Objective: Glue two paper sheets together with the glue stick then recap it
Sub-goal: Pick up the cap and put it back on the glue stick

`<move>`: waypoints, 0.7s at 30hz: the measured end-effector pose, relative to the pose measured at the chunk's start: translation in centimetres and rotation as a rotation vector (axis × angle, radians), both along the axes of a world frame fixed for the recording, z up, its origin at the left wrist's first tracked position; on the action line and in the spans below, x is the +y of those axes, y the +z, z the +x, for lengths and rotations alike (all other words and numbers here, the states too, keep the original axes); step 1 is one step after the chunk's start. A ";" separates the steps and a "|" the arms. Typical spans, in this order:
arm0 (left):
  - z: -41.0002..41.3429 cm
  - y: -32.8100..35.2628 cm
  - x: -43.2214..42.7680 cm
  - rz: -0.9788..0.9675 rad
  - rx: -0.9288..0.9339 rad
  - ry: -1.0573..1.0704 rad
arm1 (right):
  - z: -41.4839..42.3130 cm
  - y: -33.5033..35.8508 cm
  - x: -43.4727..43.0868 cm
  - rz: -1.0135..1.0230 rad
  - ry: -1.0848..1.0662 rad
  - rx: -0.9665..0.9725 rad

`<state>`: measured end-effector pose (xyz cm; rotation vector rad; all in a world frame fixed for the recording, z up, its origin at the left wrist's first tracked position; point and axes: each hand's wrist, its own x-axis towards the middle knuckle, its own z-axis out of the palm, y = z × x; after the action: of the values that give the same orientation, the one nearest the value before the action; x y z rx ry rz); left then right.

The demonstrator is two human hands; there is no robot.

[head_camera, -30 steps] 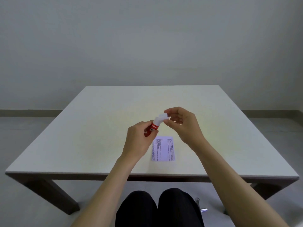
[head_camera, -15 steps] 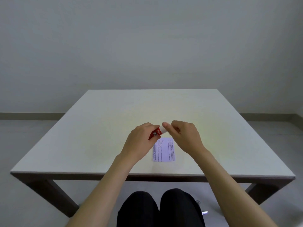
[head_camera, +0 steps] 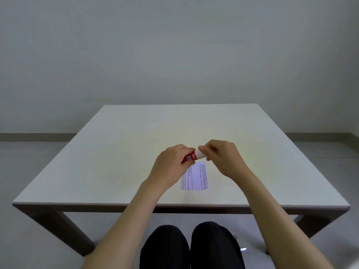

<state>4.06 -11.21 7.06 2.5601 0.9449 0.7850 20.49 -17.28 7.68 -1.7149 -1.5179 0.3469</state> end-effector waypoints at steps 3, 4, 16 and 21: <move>0.1 -0.3 0.4 0.010 -0.016 -0.010 | -0.3 -0.1 0.1 -0.077 -0.181 -0.095; 0.0 -0.3 1.1 -0.021 -0.076 0.018 | -0.2 -0.4 0.0 -0.074 -0.191 -0.068; -0.2 -3.4 9.8 -0.465 -0.383 0.377 | 2.4 -1.6 -2.5 -0.028 -0.205 0.040; -0.2 -4.3 10.1 -0.461 -0.391 0.374 | 2.8 -1.8 -2.8 -0.046 -0.238 0.052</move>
<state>3.83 -1.07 2.72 1.7808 1.3037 0.9824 23.31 -20.11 5.85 -1.8844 -1.2613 0.3009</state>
